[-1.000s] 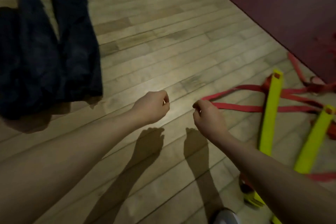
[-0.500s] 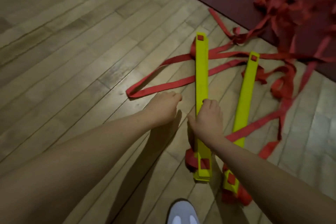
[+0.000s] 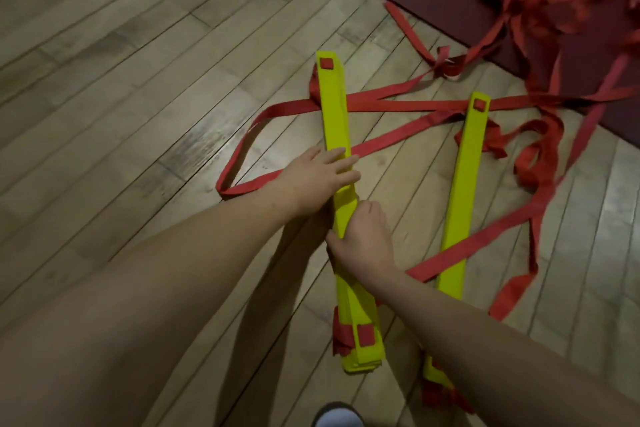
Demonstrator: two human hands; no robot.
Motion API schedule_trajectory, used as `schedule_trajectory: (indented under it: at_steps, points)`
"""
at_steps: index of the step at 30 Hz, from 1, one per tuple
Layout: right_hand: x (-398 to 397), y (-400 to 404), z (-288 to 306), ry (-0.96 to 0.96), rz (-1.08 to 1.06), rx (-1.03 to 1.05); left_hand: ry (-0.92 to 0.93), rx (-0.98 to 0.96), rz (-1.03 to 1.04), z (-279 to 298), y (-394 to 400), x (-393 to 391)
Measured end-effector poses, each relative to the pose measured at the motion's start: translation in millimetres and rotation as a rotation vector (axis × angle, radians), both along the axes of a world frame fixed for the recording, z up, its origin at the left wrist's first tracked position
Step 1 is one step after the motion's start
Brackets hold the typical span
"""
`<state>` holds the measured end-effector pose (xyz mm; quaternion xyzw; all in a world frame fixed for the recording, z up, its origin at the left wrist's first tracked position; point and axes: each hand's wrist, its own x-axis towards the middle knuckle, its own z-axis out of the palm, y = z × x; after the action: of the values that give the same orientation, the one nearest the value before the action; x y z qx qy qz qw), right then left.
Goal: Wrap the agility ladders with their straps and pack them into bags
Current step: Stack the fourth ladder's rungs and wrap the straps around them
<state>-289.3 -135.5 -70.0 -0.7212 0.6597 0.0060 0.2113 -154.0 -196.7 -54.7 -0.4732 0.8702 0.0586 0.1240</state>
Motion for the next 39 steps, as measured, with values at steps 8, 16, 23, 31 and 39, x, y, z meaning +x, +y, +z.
schedule_trajectory:
  at_steps: [8, 16, 23, 31, 39]
  points:
    - [64, 26, 3, -0.024, 0.359, 0.047, -0.049, -0.069, 0.207, 1, 70, 89]
    - [139, 88, 13, 0.026, 0.803, 0.094, -0.194, 0.094, 0.416, 16, 185, 170]
    - [194, 141, 16, 0.075, 1.14, 0.095, -0.232, 0.236, 0.552, 29, 283, 215]
    - [226, 172, 15, 0.081, 1.285, 0.101, -0.214, 0.255, 0.67, 19, 348, 241]
    - [259, 163, 19, -0.031, 1.127, 0.031, -0.107, 0.176, 0.769, 3, 366, 255]
